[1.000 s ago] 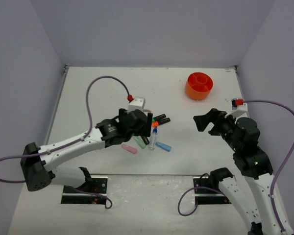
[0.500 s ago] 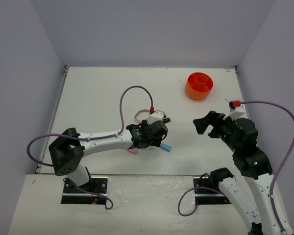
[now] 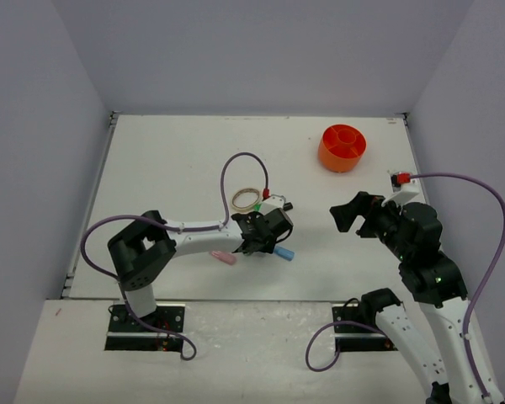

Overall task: Sort the stationery into containers
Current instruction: Pick up the stationery from the center of the board.

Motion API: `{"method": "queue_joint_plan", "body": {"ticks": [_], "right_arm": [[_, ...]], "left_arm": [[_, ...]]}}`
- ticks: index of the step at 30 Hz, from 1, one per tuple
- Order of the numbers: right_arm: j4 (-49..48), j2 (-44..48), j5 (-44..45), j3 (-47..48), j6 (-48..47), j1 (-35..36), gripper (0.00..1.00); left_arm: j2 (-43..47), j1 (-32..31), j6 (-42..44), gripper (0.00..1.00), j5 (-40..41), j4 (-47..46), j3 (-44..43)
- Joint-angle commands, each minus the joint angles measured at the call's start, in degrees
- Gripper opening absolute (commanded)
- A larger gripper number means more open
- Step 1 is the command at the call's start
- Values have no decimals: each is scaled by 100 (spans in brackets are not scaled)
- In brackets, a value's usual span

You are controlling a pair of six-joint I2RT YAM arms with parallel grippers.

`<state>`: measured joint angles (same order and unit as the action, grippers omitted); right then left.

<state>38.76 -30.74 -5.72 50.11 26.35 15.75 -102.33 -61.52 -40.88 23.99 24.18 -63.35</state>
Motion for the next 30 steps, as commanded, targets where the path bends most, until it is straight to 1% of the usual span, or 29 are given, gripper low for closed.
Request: {"method": "queue_joint_plan", "body": {"ticks": [1,8,10,11,12,13,17,21,24,25,30], "right_arm": [[-114,-64,-219,-62,-121,16,99],[-132,-98,-393,-80,-122,16,99],[-142,-107,-478,-80,-130,25,99],[-152,-107,-516,-82,-127,24,99],[-173,-107,-572,-96,-106,17,99],[-229,-107,-625,-113,-96,16,99],[-355,-177,-921,-194,-12,16,99],[-559,-230,-1078,-315,79,24,99],[-801,-396,-1392,-433,254,17,99],[-956,-448,-1616,-482,301,16,99],[-1347,-890,-2134,-695,521,16,99]], "left_arm": [[-155,43,1,41,-43,-431,60],[-384,113,1,34,-69,-476,120],[-410,140,1,18,-139,-447,113],[-400,140,1,12,-144,-432,123],[-379,140,1,1,-179,-432,137],[-338,140,1,0,-191,-432,154],[-123,136,23,0,-189,-380,256],[415,36,45,0,128,-257,340],[911,-80,150,0,274,-296,392],[1093,-124,216,0,275,-335,394],[1525,-378,475,0,177,-476,411]]}}
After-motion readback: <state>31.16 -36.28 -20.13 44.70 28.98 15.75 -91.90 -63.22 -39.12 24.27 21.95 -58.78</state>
